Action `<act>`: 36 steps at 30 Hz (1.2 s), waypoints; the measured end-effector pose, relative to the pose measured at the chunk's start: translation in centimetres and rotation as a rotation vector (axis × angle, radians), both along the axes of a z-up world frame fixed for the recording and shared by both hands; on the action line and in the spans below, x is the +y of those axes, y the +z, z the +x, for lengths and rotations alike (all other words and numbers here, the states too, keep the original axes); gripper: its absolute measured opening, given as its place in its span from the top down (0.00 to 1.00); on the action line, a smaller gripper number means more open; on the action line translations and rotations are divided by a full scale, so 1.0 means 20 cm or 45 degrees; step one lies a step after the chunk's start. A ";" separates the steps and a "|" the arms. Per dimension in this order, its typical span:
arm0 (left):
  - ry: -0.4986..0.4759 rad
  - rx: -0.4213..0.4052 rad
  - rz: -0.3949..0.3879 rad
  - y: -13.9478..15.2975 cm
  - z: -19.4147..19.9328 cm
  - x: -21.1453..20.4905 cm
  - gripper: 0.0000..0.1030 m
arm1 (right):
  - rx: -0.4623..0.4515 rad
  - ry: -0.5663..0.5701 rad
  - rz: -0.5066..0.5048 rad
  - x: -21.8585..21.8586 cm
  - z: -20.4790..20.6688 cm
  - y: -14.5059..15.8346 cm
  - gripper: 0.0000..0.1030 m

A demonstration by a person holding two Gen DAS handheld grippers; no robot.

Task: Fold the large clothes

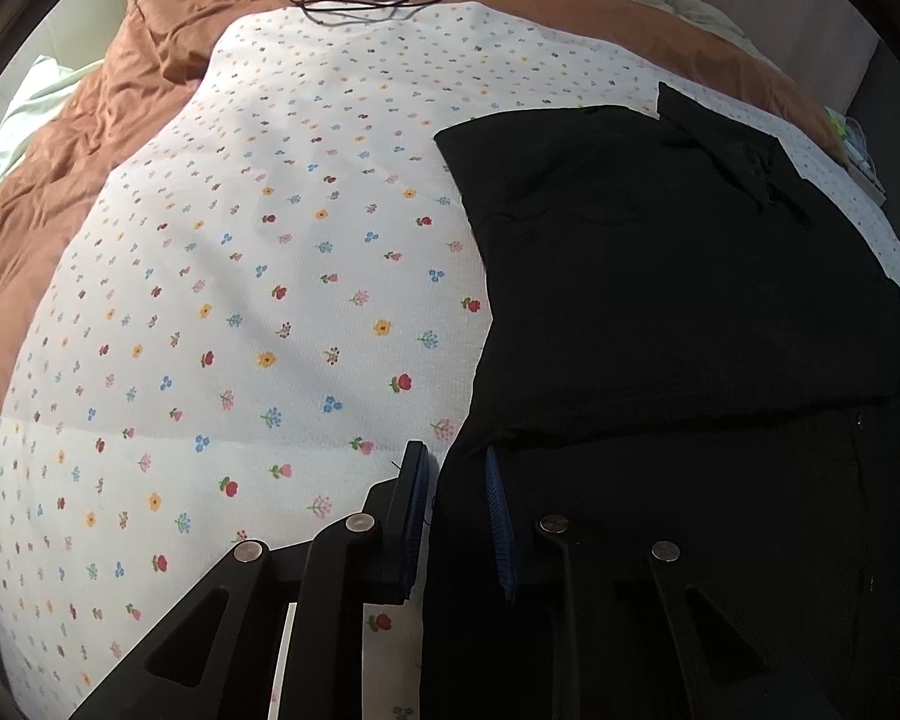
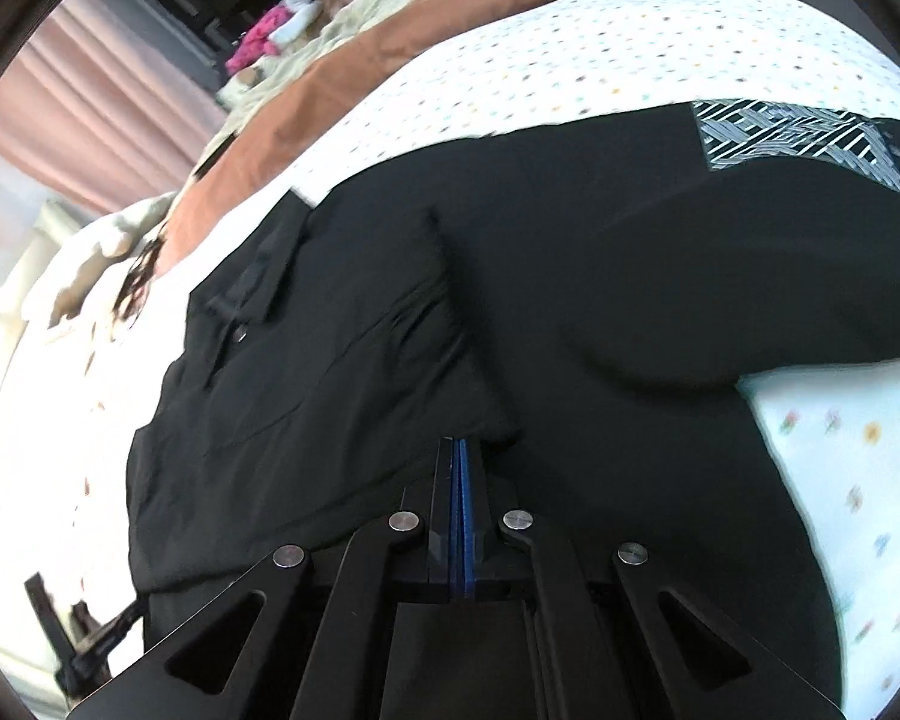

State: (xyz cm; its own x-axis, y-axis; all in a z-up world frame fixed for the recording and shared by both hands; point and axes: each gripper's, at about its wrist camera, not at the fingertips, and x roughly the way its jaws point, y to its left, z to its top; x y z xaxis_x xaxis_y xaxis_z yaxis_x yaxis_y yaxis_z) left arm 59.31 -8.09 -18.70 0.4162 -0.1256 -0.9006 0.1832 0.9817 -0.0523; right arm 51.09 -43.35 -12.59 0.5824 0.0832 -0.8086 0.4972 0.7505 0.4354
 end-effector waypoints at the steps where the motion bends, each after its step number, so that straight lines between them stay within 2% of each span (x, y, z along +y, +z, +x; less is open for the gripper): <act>1: 0.003 0.002 0.006 0.00 0.00 0.00 0.79 | 0.007 -0.004 0.007 -0.02 0.00 0.00 0.98; 4: -0.001 -0.006 0.039 0.02 0.00 -0.03 0.79 | -0.018 0.011 0.080 -0.05 0.00 0.02 0.98; 5: -0.003 -0.010 0.047 0.02 0.00 -0.03 0.79 | -0.017 0.012 0.093 -0.05 0.00 0.02 0.93; 6: -0.002 -0.009 0.048 0.03 -0.01 -0.04 0.79 | -0.019 0.013 0.112 -0.05 -0.01 0.03 0.72; 7: 0.001 -0.007 0.042 0.04 -0.01 -0.03 0.79 | -0.031 0.009 0.122 -0.05 -0.01 0.03 0.56; 8: 0.003 -0.006 0.030 0.04 -0.02 -0.03 0.79 | -0.050 -0.001 0.117 -0.04 -0.02 0.04 0.28; 9: 0.002 -0.008 0.022 0.05 -0.02 -0.03 0.79 | -0.070 -0.007 0.108 -0.04 -0.03 0.05 0.22; 14: 0.001 -0.008 0.048 0.05 0.01 -0.04 0.79 | -0.043 0.038 0.138 0.00 0.06 0.01 0.22; 16: 0.005 -0.001 0.042 0.04 0.02 -0.04 0.79 | -0.020 0.053 0.132 0.01 0.10 -0.02 0.31; 19: 0.011 0.008 0.065 0.01 0.04 -0.03 0.79 | 0.030 0.066 0.057 0.01 0.16 -0.05 0.64; 20: 0.015 0.014 0.055 0.00 0.05 -0.02 0.79 | 0.044 0.074 0.038 0.00 0.16 -0.05 0.90; 23: 0.045 0.030 0.005 -0.01 0.06 0.01 0.78 | 0.043 0.095 -0.018 -0.04 0.16 -0.04 0.95; 26: 0.046 0.029 0.049 0.00 0.05 -0.02 0.78 | 0.052 0.075 -0.017 -0.05 0.14 -0.05 0.96; 31: 0.073 0.025 0.084 0.04 0.02 -0.03 0.77 | 0.089 0.065 -0.092 -0.02 0.10 -0.01 0.96; 34: 0.073 0.012 0.094 0.07 0.00 -0.03 0.76 | 0.107 0.089 -0.100 -0.02 0.07 0.02 0.94; 36: 0.064 0.016 0.063 0.11 -0.02 -0.03 0.72 | 0.110 0.128 -0.084 -0.02 0.06 0.05 0.88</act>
